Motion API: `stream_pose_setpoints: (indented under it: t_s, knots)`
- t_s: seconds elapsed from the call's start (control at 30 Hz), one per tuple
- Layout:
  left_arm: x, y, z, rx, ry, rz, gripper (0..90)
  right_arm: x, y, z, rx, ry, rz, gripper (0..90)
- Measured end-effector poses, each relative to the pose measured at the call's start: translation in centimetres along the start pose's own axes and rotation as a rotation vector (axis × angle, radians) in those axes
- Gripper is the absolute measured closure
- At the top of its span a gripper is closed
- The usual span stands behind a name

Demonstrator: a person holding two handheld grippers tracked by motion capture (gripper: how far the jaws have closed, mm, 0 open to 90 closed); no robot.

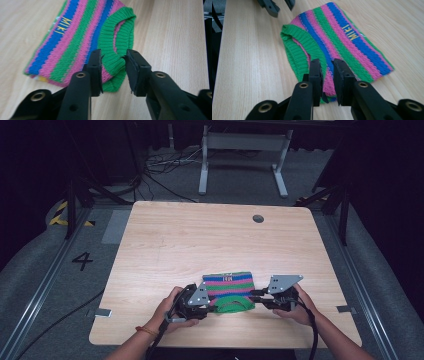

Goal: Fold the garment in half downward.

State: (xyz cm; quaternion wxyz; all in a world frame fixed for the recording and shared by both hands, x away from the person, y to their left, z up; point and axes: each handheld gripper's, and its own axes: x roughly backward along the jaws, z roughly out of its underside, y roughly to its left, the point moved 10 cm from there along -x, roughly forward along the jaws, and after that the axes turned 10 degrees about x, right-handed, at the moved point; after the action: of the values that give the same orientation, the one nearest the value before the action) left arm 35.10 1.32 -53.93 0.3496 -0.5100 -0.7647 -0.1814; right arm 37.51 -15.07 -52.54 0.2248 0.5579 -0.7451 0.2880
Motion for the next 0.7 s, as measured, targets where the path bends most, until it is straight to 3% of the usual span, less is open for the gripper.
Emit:
stream_pose_setpoints:
  t_s: [0.13,0.23,0.3,0.43,0.5,0.7]
  knots:
    - [-0.9,-0.4,0.4,0.010,0.024,0.027,74.4,-1.2,1.2,0.2,0.013,0.011,-0.035,83.6]
    - [-1.8,-0.1,1.2,0.011,0.063,0.005,76.0,-2.1,1.4,0.9,-0.011,0.019,-0.023,84.4]
    - [-2.0,0.3,1.3,0.046,0.055,0.005,78.5,-2.6,1.3,1.4,-0.012,0.029,-0.002,84.4]
    - [-2.1,0.8,1.3,0.041,0.054,-0.017,79.5,-3.0,1.5,1.8,-0.036,0.033,0.002,84.5]
    - [-2.2,1.2,1.3,0.067,0.046,-0.018,80.1,-3.1,1.5,1.8,-0.057,0.028,0.008,84.4]
    - [-2.5,2.1,1.0,0.054,0.042,-0.041,80.2,-3.5,0.8,1.9,-0.072,0.017,0.047,84.8]
